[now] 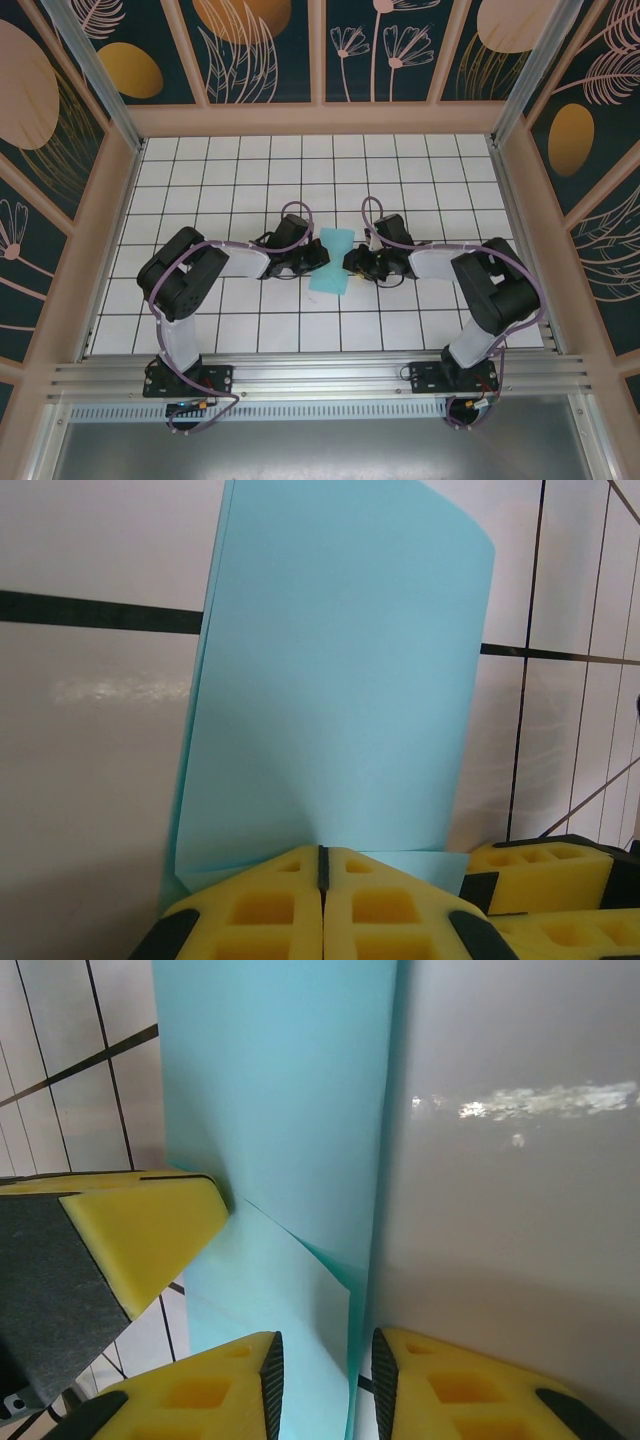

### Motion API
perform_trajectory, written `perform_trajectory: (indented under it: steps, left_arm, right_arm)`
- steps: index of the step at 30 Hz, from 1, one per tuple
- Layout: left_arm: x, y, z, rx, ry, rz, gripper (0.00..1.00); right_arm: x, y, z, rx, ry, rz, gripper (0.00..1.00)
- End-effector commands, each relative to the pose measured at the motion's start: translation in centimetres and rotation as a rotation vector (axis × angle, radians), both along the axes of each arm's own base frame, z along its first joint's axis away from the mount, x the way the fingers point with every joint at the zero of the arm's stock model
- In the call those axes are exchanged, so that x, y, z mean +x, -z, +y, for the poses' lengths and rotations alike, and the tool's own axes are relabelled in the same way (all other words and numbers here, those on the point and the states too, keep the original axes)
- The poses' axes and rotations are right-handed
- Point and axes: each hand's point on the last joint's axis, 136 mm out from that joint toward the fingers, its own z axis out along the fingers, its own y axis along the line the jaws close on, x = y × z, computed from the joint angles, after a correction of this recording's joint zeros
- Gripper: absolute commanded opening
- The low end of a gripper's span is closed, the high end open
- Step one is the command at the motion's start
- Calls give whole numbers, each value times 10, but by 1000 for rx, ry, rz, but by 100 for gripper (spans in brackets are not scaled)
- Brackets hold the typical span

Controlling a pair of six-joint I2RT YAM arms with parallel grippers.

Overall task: Fold a paper plane with a square sheet of paper (pick it up from the middle)
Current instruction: Turn over the paper at the center of the table.

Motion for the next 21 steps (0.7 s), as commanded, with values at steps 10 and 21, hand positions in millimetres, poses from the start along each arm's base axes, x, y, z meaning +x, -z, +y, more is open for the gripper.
perform_trajectory:
  steps: [10,21]
  left_arm:
    - [2,1,2,28,6,-8,9]
    - [5,-5,4,25,-20,-22,11]
  right_arm:
    - [9,-13,14,86,-8,-29,33]
    - [-3,-24,19,182,-49,-63,34]
